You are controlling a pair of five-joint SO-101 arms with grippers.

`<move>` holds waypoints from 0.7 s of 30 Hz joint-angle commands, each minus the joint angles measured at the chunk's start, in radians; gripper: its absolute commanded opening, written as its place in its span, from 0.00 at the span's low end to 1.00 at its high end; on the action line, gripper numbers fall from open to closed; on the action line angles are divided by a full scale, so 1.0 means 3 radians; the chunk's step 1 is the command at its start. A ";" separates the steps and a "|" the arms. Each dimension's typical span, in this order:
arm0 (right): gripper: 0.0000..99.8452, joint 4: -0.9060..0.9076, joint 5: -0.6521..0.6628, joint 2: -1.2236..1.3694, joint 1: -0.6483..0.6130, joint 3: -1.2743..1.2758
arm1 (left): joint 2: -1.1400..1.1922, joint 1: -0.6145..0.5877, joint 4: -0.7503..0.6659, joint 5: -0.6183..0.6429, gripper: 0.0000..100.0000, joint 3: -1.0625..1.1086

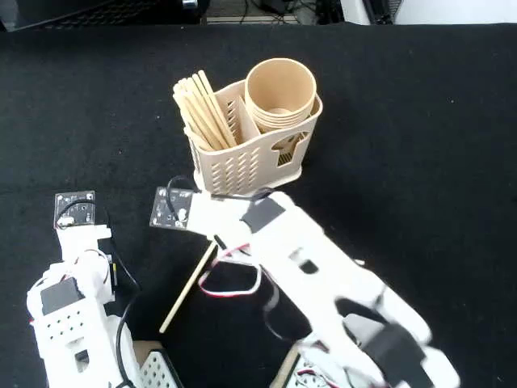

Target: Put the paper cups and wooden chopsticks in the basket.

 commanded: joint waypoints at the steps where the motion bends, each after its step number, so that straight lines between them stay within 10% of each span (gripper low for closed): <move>1: 0.01 0.0307 -0.0302 -0.0831 0.0031 -0.0263 | -0.0036 -0.0003 -0.0061 0.0026 0.09 -0.0008; 9: 0.01 0.0394 -0.1207 -0.1726 0.0128 -0.1660 | -0.0036 -0.0003 -0.0061 0.0026 0.09 -0.0008; 21: 0.01 -0.1851 -0.2291 -0.1297 0.0251 -0.1788 | -0.0036 -0.0003 -0.0061 0.0026 0.09 -0.0008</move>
